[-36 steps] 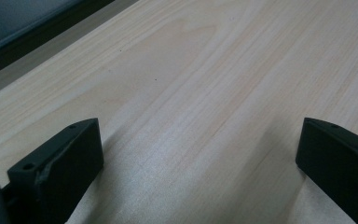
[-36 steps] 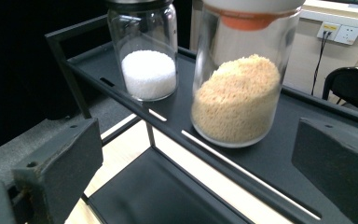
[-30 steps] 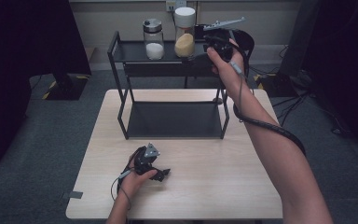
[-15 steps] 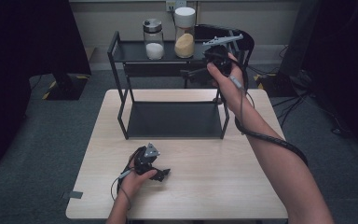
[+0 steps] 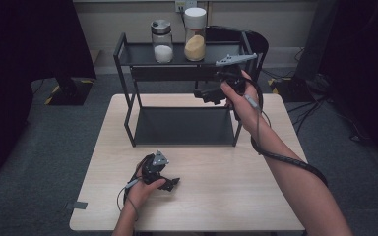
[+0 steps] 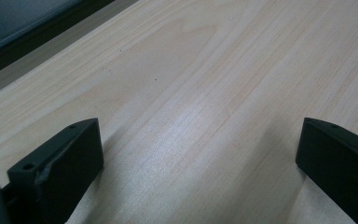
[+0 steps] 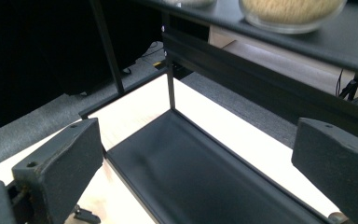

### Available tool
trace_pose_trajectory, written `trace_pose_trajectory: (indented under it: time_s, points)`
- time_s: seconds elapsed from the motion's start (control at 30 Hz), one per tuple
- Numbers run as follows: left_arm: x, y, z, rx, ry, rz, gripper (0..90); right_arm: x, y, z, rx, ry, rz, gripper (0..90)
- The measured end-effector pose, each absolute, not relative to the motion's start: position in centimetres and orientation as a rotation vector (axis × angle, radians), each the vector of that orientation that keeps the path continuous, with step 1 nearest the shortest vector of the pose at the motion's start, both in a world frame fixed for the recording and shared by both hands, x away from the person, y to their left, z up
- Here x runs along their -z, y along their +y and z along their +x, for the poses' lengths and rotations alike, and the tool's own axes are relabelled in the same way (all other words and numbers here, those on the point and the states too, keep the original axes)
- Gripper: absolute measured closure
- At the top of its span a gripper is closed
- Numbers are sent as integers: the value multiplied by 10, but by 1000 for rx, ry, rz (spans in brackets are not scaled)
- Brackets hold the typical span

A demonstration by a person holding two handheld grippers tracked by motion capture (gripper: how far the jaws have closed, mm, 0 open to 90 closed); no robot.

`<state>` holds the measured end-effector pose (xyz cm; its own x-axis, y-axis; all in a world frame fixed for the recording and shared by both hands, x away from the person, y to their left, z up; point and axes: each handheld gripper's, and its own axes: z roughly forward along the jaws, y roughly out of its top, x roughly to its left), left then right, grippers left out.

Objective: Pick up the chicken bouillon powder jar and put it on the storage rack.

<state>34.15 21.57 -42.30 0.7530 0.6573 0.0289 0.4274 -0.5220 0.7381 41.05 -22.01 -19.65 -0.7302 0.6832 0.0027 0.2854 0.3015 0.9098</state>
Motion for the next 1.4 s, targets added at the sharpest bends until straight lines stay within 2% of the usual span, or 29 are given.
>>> trace_pose_trajectory:
  time_s: [0.53, 1.4]
  points:
    - [423, 216, 341, -395, 810, 2197, 0, 233, -227, 403, -1387, 2240, 859, 12]
    - [423, 216, 342, -393, 810, 2200, 0, 286, -263, 388, -1430, 2274, 909, 16]
